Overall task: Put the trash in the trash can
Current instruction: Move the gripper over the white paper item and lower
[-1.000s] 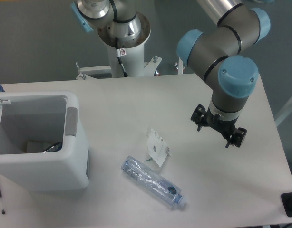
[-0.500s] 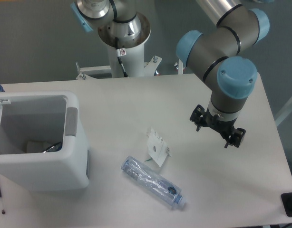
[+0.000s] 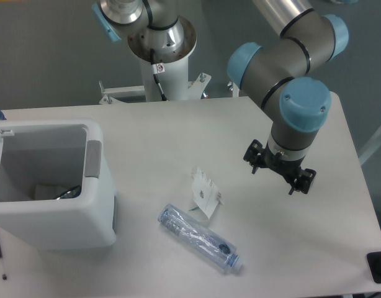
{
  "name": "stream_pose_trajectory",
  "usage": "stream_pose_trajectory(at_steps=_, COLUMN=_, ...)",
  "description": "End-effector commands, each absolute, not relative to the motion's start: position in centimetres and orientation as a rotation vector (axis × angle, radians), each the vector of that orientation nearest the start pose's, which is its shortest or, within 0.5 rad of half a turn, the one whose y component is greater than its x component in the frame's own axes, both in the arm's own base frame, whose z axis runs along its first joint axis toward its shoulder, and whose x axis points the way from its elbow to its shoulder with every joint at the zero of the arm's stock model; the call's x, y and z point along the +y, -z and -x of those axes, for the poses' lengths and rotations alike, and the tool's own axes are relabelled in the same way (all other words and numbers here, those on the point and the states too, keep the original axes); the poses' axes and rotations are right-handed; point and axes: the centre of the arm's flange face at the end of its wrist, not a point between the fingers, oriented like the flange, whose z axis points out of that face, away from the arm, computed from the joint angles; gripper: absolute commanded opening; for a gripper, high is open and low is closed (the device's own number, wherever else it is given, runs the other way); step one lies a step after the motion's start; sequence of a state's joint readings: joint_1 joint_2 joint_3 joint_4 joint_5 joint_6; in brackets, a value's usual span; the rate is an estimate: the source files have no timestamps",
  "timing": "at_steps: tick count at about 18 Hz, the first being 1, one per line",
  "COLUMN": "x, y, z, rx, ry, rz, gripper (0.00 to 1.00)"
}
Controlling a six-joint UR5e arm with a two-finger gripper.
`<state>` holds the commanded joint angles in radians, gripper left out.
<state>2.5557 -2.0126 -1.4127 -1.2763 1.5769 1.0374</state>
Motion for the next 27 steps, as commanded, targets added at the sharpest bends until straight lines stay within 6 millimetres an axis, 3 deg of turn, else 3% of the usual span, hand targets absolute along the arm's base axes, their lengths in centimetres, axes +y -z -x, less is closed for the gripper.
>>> stream_pose_trajectory(at_steps=2, x=48.4, y=-33.3, z=46.6, rx=-0.043, ry=-0.052, rz=3.125, gripper=1.0)
stream_pose_trajectory(at_steps=7, x=50.3, y=-31.3, z=42.8, rx=-0.137, ry=-0.062, rz=3.12, gripper=1.0)
stream_pose_trajectory(at_steps=12, x=48.1, y=-28.5, z=37.3, rx=-0.104, ry=0.011, rz=3.164, gripper=1.0)
stream_pose_trajectory(at_steps=16, x=48.4, y=-26.1, z=34.1, rx=-0.046, ry=-0.057, rz=3.13, gripper=1.0)
stream_pose_trajectory(at_steps=27, x=49.5, y=-24.0, z=33.5, rx=-0.127, ry=-0.096, rz=3.156, gripper=1.0)
